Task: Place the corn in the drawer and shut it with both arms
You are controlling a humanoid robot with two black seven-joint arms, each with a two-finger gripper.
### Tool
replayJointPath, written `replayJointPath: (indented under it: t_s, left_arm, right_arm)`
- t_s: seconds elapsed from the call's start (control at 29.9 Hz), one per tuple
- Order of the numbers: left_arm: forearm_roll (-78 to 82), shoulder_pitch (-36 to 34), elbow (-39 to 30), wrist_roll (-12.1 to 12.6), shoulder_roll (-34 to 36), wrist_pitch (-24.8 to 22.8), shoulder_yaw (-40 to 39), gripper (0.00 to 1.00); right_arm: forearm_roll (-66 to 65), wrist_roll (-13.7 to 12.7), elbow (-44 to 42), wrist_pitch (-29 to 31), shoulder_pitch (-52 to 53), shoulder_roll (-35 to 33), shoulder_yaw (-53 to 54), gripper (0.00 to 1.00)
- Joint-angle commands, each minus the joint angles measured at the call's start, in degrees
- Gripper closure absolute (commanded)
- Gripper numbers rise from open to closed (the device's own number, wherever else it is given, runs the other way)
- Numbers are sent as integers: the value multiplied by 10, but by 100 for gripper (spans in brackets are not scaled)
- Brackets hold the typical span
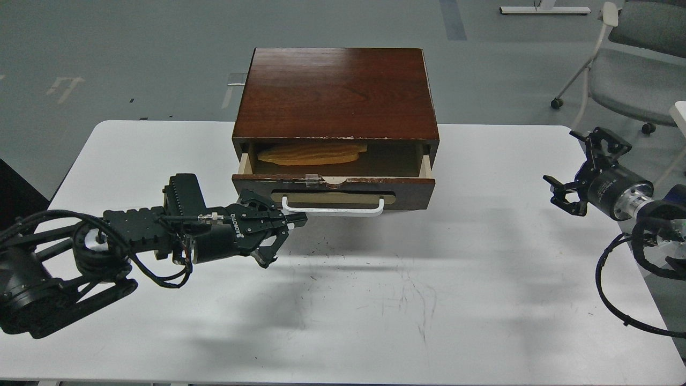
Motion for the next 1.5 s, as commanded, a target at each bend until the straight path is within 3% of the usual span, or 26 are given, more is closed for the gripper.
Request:
replayJointPath:
  t_s: [0.0, 0.97, 1.17, 1.24, 1.3, 1.47]
  left_arm:
    - [0, -1, 13, -1, -14, -1, 0, 100]
    - [0, -66, 177, -7, -105, 0, -5, 100]
    - [0, -70, 177, -15, -106, -1, -3, 100]
    - [0, -69, 169, -44, -106, -2, 1, 100]
    - [-1, -69, 166, -51, -102, -2, 1, 100]
    - [-79, -59, 85, -51, -42, -2, 7, 100]
  right_arm:
    - [-1, 0, -1, 8, -1, -3, 0, 0]
    - [-1, -1, -2, 17, -5, -3, 0, 0]
    - [-2, -1, -2, 21, -5, -3, 0, 0]
    - [-2, -1, -4, 25, -5, -4, 0, 0]
    - [-2, -1, -5, 25, -5, -4, 0, 0]
    - [-2, -1, -6, 30, -6, -4, 0, 0]
